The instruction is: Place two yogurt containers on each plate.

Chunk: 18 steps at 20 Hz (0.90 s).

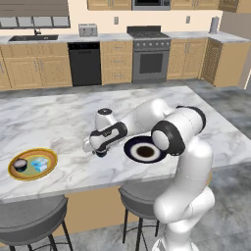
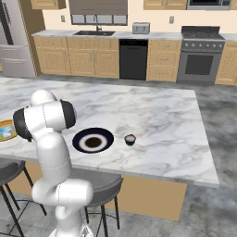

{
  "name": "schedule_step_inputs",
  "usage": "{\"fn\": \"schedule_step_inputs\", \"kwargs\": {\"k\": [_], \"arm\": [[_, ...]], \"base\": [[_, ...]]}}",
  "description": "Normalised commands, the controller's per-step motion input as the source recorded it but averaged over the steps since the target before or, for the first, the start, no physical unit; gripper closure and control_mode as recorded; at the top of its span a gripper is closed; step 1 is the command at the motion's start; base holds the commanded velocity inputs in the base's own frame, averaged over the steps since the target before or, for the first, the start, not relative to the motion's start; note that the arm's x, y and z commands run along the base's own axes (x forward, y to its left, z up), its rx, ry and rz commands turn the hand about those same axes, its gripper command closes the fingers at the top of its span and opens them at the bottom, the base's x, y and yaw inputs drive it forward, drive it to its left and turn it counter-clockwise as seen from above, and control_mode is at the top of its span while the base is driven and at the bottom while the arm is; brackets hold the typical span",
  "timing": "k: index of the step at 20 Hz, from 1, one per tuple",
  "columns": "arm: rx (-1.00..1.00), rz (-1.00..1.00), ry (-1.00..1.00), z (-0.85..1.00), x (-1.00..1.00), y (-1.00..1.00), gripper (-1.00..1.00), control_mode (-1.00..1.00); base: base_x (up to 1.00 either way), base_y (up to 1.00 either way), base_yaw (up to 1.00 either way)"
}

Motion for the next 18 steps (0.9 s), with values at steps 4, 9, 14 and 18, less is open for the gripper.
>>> {"fn": "schedule_step_inputs", "kwargs": {"k": [4, 9, 14, 18], "arm": [[0.00, -0.04, 0.00, 0.27, -0.06, -0.58, 1.00, -1.00], [0.00, 0.00, 0.00, 0.03, 0.00, -0.83, 1.00, -1.00], [0.00, 0.00, 0.02, 0.04, 0.00, -0.75, 1.00, -1.00], [0.00, -0.01, 0.05, 0.08, 0.00, -0.52, 1.00, -1.00]], "base": [[0.00, 0.00, 0.00], [0.00, 0.00, 0.00], [0.00, 0.00, 0.00], [0.00, 0.00, 0.00]]}}
